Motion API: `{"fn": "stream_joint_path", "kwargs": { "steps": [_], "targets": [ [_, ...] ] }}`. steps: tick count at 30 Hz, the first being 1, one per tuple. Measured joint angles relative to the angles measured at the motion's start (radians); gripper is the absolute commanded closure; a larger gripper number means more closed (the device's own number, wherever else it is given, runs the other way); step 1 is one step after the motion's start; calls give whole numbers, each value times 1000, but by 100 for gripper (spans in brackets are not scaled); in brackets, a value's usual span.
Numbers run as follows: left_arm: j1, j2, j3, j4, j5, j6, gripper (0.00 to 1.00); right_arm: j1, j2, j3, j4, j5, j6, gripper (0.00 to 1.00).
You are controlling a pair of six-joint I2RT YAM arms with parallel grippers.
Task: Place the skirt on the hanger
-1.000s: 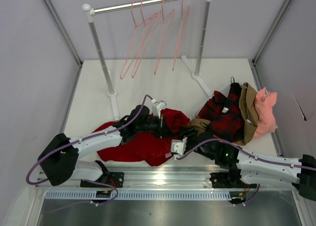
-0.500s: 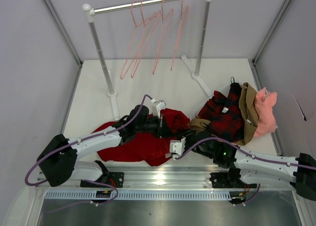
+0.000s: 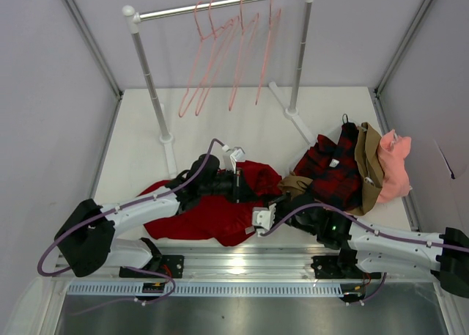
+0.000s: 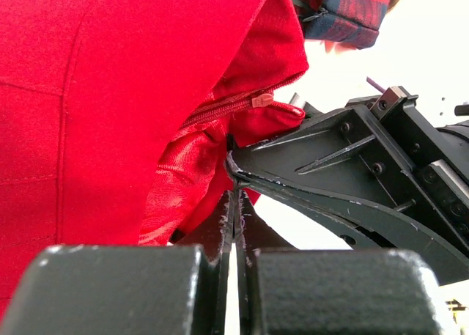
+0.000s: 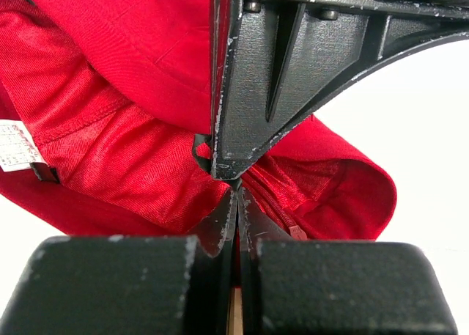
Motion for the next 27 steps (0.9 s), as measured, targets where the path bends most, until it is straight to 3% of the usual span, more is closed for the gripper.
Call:
{"fn": "stream_joint_path", "kwargs": {
  "steps": [2,4,5,6,8,9,10,21,26,27],
  "targets": [
    [2,0,0,2,5,-5,91,0,-5,0,0,0,5,100],
    [4,0,0,3,5,-7,76,0,-16,0,-1,3,16,100],
    [6,0,0,1,6,-11,66,1,-24,0,-1,3,22,100],
    [10,0,0,-2,5,-13,50,2,-34,0,-1,3,30,100],
    [18,0,0,-7,5,-19,35,2,-56,0,0,4,52,100],
    [23,-2,0,-10,5,-21,20,2,-64,0,-1,4,65,100],
    [27,-5,-1,-11,5,-19,17,2,-72,0,-1,3,78,100],
    [121,-215,-7,-81,-16,23,14,-21,-97,-13,14,7,346,100],
    [135,-291,-9,-134,-92,96,19,-91,-98,-5,12,9,537,100],
    [135,-301,-11,-142,-109,110,25,-113,-98,1,8,2,578,100]
  ]
}}
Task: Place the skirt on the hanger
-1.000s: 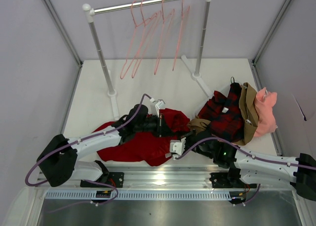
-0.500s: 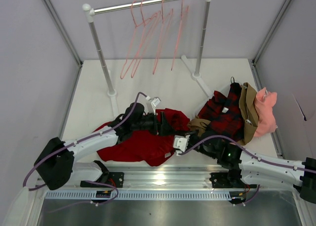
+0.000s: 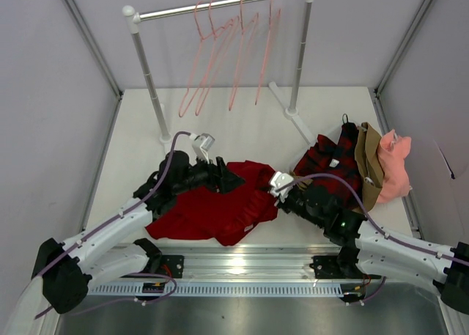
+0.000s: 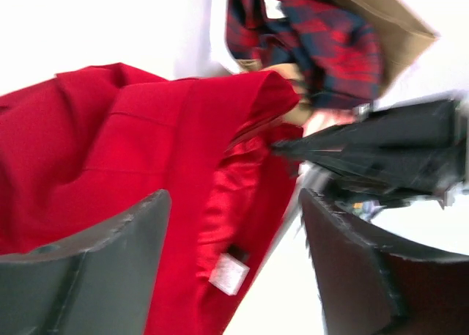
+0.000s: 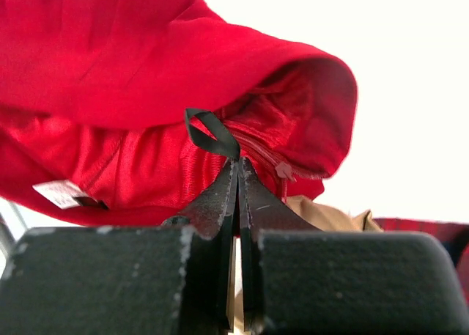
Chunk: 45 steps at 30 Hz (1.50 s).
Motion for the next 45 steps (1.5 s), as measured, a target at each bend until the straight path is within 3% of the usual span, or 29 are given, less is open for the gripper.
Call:
{"fn": "stream_joint_path", "kwargs": {
  "steps": [3,10,15,29,45],
  "targets": [
    [0,-18,-26,1,-49,37,32,-68,3,30,-19,-31,118,100],
    [-16,-87,-208,116,-79,69,31,-275,34,131,-56,-234,401,100],
    [-67,-64,-214,246,-98,92,31,-325,116,180,-83,-398,504,100],
    [-119,156,-154,521,-140,140,48,-367,153,180,-84,-678,562,100],
    [-121,126,-170,614,-76,158,49,-405,158,180,-84,-713,572,100]
  ]
}}
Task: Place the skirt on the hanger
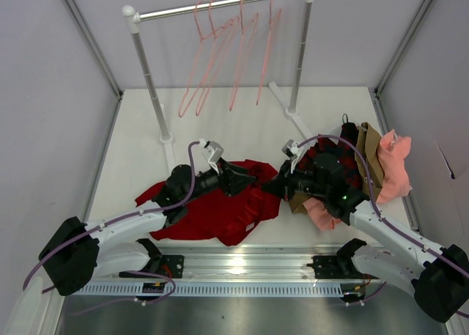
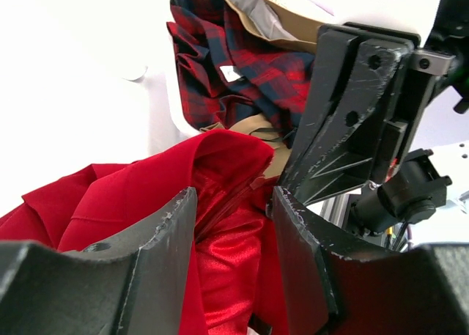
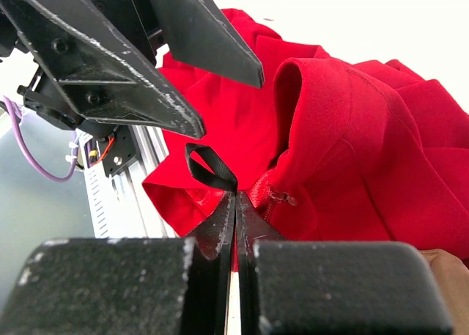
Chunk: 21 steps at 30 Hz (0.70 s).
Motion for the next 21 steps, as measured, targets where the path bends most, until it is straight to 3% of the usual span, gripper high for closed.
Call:
{"fn": "stream_joint_path", "kwargs": {
  "steps": [16,21],
  "targets": [
    [-3,4,-25,32,23,-2,49,-4,5,10,-3,8,4,100],
    [-3,-43,24,-145,-60,2,45,-4,3,21,-39,117,19,100]
  ]
}}
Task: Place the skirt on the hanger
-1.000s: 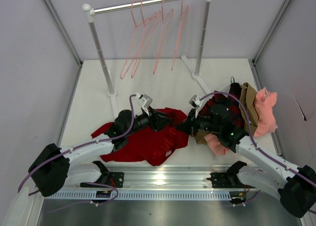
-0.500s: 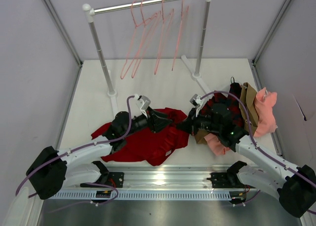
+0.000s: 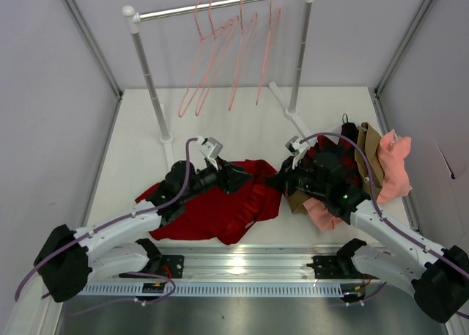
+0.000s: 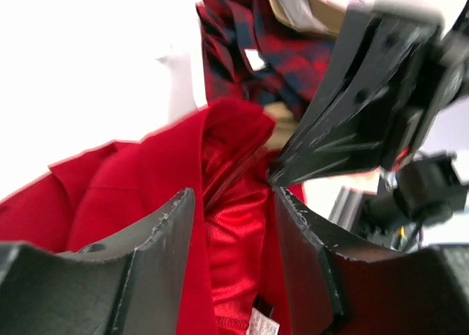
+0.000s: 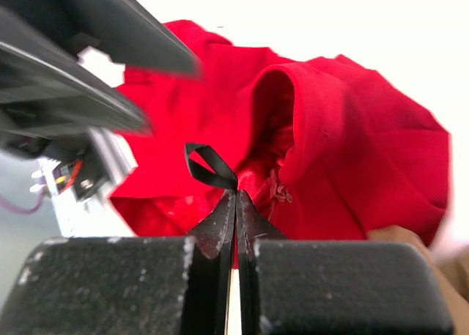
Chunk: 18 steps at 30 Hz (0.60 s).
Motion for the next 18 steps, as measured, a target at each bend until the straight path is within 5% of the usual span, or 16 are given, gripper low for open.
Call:
{"fn": "stream_joint_path", "kwargs": {
  "steps": [10,18],
  "targets": [
    [0,-94,482,-349,-132,57,44,0,-69,-14,-6,179,14,100],
    [-20,288,1094,-574,-200,104,43,3,-76,-46,20,295,69,100]
  ]
}}
